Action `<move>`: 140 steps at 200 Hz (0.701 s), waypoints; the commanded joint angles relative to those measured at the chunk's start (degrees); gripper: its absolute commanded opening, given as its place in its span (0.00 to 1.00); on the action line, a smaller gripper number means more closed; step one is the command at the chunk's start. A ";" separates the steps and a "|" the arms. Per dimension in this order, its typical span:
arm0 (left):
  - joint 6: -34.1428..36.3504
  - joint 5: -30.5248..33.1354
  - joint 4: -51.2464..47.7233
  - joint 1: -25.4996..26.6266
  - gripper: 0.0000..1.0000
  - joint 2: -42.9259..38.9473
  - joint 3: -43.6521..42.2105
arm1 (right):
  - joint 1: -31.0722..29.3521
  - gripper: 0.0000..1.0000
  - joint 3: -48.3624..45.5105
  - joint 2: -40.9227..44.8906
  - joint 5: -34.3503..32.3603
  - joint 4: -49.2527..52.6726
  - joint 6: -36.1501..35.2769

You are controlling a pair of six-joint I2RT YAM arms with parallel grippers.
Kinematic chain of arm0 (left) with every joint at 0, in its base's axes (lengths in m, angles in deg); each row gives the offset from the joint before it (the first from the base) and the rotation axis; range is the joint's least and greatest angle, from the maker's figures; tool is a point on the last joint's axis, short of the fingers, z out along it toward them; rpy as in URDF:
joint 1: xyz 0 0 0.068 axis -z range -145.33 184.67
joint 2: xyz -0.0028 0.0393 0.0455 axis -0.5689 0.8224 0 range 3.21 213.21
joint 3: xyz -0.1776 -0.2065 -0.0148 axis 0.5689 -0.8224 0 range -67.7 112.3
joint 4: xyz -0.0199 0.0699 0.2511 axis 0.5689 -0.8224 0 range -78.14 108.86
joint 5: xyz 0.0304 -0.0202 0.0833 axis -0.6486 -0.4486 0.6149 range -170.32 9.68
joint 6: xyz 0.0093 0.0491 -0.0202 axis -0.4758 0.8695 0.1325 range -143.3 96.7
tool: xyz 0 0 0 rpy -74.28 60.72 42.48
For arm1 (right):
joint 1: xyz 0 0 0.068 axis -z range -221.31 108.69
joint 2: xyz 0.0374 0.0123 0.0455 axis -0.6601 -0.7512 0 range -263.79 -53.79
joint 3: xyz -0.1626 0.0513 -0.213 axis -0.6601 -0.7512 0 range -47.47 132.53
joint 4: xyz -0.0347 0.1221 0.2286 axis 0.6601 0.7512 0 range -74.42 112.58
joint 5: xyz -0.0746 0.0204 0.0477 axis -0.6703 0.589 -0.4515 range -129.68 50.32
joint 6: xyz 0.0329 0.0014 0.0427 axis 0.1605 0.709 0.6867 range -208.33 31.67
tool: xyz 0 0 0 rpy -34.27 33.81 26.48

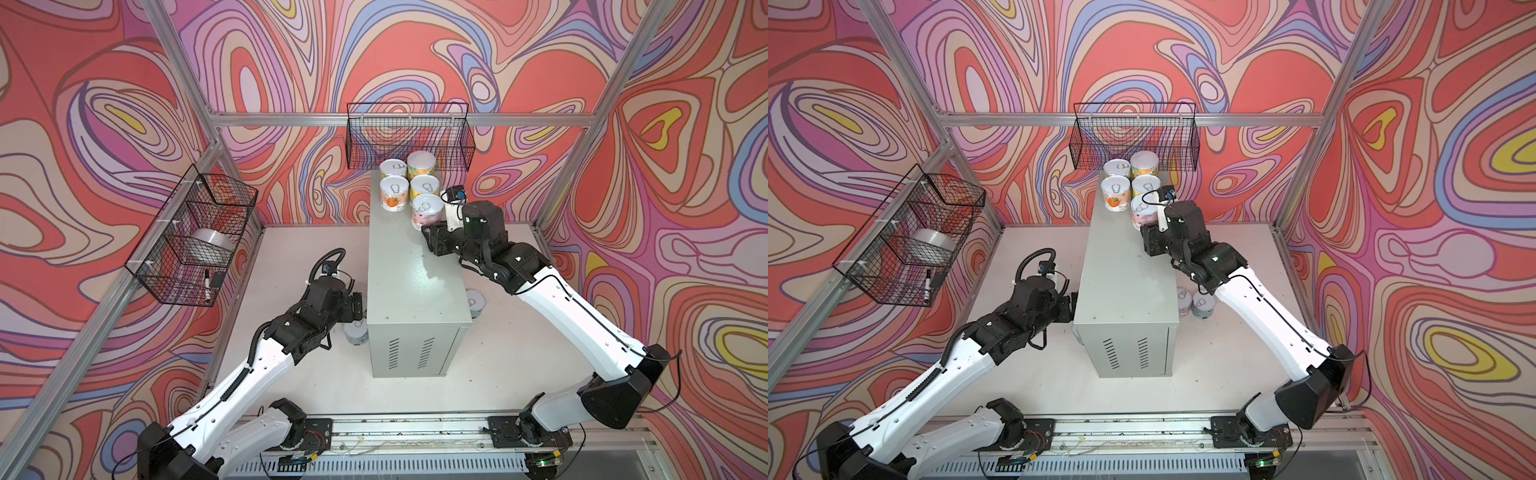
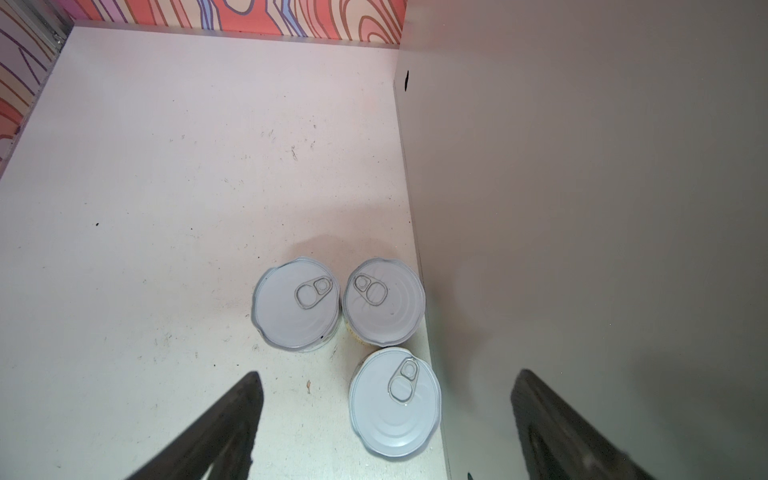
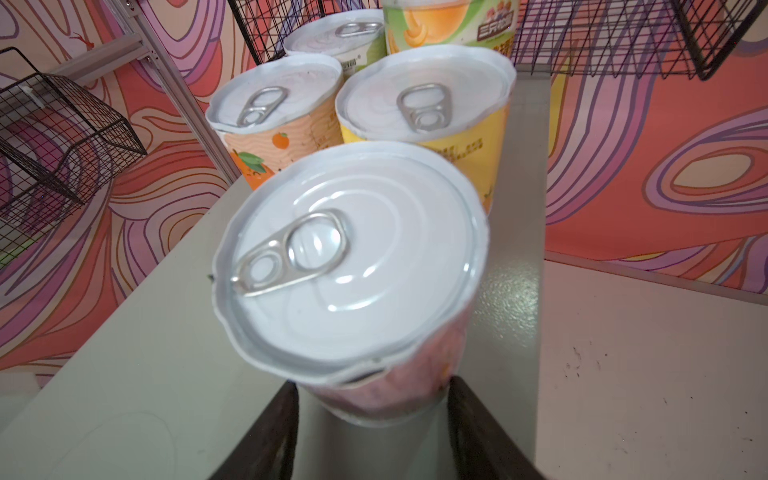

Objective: Place and organize the canned foods onto the counter
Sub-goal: 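Push the pink-labelled can farther along the top toward the orange and yellow cans, then open the right gripper and withdraw it while the left gripper lowers toward its cans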

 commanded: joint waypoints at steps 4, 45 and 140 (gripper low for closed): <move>0.47 0.59 -0.55 -0.37 0.93 -0.25 -0.51 | 0.63 0.58 1.24 -1.10 0.33 -0.22 -0.22; 0.41 0.89 -0.93 -0.48 0.94 -0.53 -0.78 | 0.82 0.58 1.21 -1.43 0.67 -0.62 0.18; 0.22 2.29 -4.85 -0.74 1.00 0.05 0.43 | 0.83 0.73 0.07 8.80 6.12 5.53 3.92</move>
